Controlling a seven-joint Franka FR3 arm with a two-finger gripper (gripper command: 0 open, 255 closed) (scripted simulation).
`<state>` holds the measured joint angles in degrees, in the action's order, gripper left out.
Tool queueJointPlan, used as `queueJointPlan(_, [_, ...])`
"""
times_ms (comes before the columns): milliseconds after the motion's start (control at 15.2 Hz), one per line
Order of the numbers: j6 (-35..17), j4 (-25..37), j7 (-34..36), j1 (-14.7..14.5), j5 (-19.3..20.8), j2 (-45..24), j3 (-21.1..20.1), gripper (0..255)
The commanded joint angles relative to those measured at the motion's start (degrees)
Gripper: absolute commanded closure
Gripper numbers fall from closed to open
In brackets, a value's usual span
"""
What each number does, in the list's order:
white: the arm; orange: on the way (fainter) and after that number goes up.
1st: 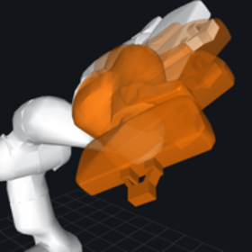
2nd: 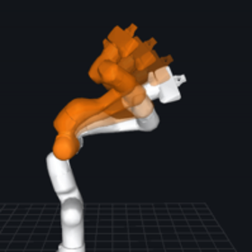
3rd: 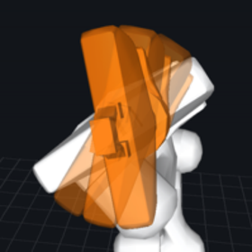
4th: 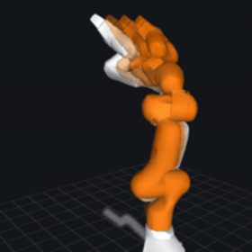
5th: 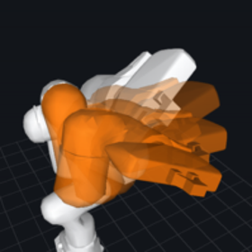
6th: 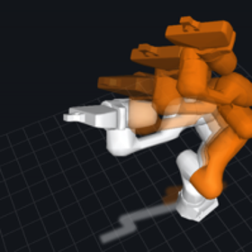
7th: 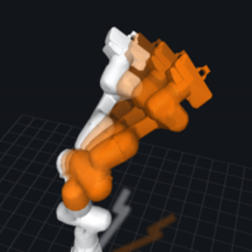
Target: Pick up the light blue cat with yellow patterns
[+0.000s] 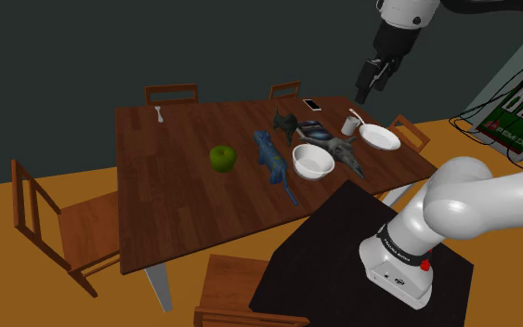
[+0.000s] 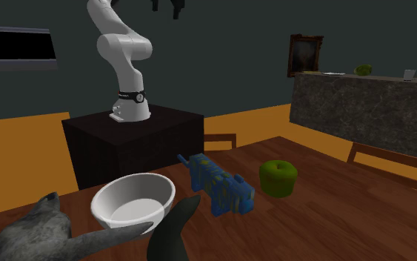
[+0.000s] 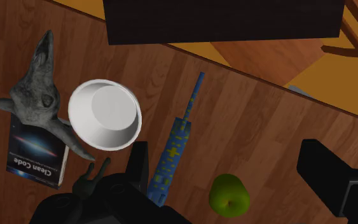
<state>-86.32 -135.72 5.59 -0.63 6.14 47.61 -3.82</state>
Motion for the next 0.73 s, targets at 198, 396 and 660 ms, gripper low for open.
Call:
queueJointPlan(198, [-6.2, -3.9, 1.0, 0.7, 0.1, -2.2, 0.9, 0])
queueJointPlan(396, [-12.5, -7.1, 1.9, 1.4, 0.2, -5.2, 1.7, 0])
queueJointPlan(660, [-21.2, -10.3, 3.1, 2.4, 0.4, -10.5, 2.8, 0])
